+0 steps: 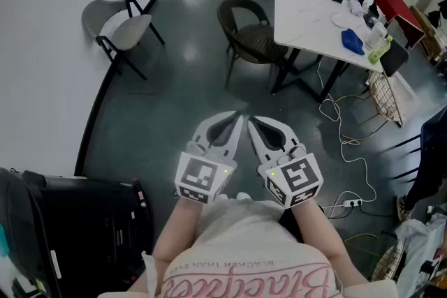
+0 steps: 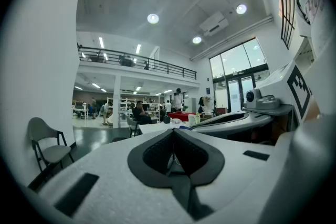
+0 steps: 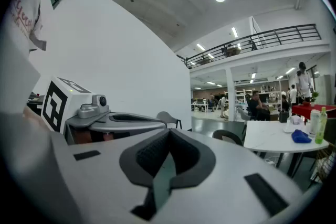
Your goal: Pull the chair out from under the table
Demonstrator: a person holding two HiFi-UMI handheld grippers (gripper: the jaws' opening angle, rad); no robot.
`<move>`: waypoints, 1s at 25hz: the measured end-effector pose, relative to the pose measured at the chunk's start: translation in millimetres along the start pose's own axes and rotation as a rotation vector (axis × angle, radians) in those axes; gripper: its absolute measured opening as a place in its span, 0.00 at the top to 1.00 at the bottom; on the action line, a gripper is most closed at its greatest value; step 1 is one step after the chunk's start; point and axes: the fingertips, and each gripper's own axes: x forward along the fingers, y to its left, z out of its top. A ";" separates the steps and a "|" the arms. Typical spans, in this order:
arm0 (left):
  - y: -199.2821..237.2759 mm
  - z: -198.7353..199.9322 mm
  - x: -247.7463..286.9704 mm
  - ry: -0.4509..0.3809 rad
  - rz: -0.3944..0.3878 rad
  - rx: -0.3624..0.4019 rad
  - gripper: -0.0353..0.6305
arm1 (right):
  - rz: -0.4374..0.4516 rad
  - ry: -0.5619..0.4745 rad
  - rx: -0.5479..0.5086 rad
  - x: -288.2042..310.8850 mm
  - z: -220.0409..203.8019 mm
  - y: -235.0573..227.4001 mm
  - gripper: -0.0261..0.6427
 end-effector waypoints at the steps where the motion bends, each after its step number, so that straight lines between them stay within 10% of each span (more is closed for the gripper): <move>1: -1.6 -0.5 2.0 0.002 0.001 0.002 0.94 | 0.002 0.000 -0.002 -1.1 -0.2 -1.8 0.96; 25: 21.7 -14.3 52.0 0.021 0.074 -0.009 0.94 | 0.066 -0.008 0.041 29.2 -10.2 -53.4 0.96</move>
